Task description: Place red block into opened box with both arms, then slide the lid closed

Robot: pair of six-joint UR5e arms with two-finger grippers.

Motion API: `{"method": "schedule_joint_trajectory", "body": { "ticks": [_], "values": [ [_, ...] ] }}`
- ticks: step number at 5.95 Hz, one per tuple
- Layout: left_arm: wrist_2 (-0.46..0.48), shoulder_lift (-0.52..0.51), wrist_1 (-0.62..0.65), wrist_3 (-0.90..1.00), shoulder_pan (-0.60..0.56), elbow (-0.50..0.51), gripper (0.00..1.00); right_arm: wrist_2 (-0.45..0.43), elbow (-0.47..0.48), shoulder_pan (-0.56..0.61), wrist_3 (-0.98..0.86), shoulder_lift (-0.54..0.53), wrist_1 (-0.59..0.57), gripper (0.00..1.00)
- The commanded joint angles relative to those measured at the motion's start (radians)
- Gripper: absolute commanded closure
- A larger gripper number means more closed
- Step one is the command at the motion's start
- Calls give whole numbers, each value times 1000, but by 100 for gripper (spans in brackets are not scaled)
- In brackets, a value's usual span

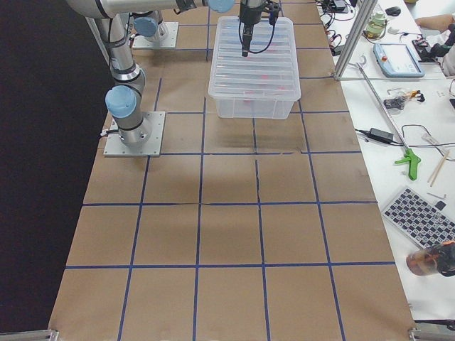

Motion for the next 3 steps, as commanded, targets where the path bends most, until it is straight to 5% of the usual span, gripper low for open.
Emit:
{"method": "schedule_joint_trajectory", "body": {
  "ticks": [1,3],
  "values": [
    [-1,2,0,0,1,-3,2,-10,-6,16,8,-3,0,0],
    [0,5,0,0,1,-3,2,-5,-3,8,-1,-3,-2,0]
  ]
}}
